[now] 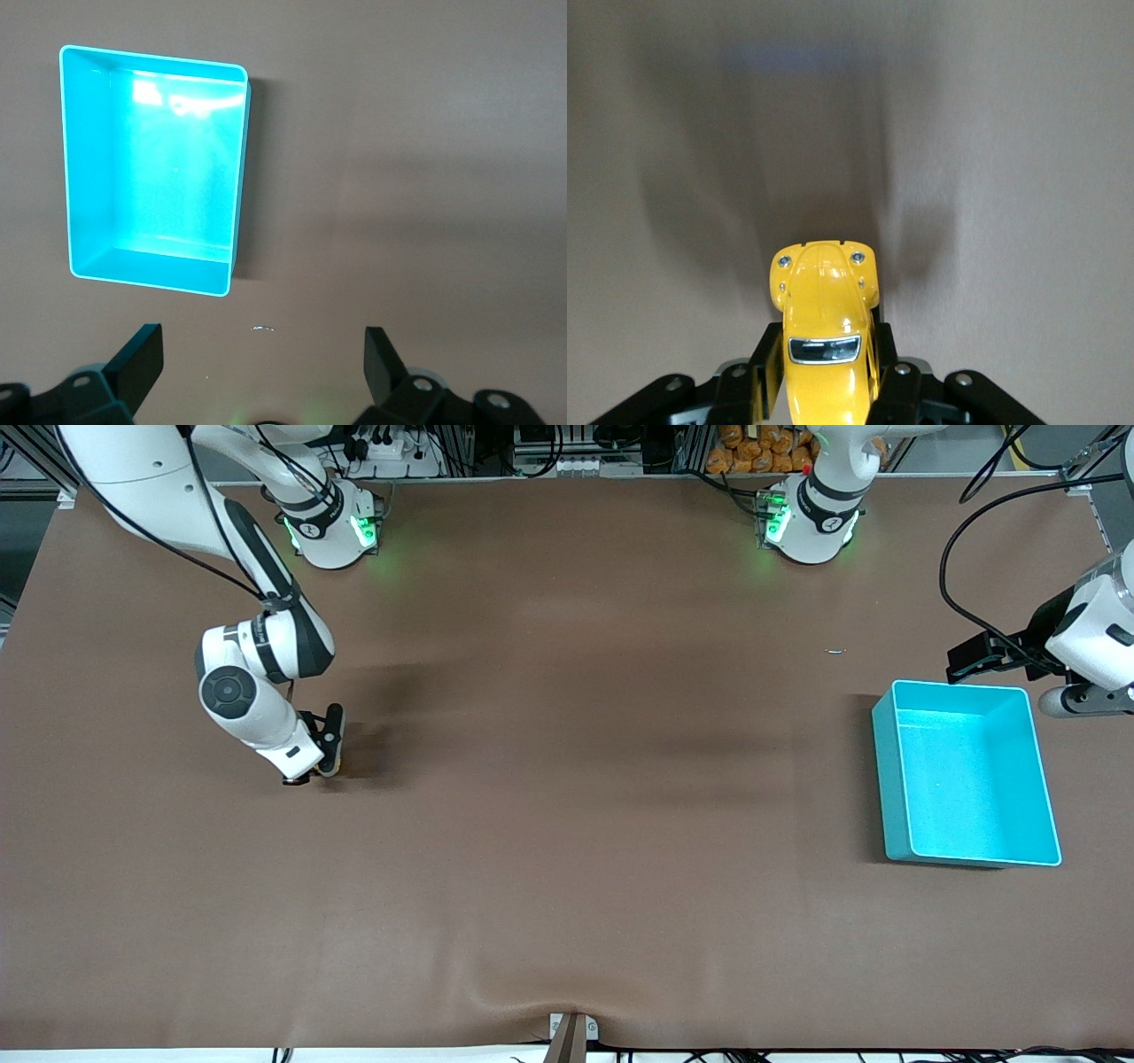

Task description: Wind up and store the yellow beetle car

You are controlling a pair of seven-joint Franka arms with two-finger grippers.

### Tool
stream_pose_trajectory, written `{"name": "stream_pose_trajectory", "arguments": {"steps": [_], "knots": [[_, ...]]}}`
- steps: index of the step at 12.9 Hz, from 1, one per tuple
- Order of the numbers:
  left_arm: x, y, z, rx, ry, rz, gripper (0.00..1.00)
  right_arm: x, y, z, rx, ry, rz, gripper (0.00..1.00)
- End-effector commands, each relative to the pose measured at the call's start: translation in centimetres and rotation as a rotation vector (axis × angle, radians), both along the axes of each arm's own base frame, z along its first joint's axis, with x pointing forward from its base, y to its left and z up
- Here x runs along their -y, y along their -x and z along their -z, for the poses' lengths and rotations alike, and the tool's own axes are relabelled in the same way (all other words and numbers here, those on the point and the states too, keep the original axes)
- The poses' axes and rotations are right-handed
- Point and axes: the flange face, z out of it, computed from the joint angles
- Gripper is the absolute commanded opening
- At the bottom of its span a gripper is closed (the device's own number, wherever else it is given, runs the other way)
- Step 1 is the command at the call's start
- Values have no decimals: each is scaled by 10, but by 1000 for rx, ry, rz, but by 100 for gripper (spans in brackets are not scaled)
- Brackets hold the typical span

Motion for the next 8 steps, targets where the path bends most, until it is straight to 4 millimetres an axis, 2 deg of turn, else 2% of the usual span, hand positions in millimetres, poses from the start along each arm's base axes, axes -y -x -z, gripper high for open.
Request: {"name": "stream_pose_trajectory", "arguments": {"steps": [1, 6, 8], "knots": [[0, -2, -3, 10, 6, -3, 100, 25, 0, 22, -25, 2, -8, 23], [8, -2, -4, 13, 9, 9, 100, 62, 2, 29, -45, -3, 11, 24], [6, -2, -4, 13, 9, 6, 100, 71, 2, 31, -43, -5, 22, 24]]}}
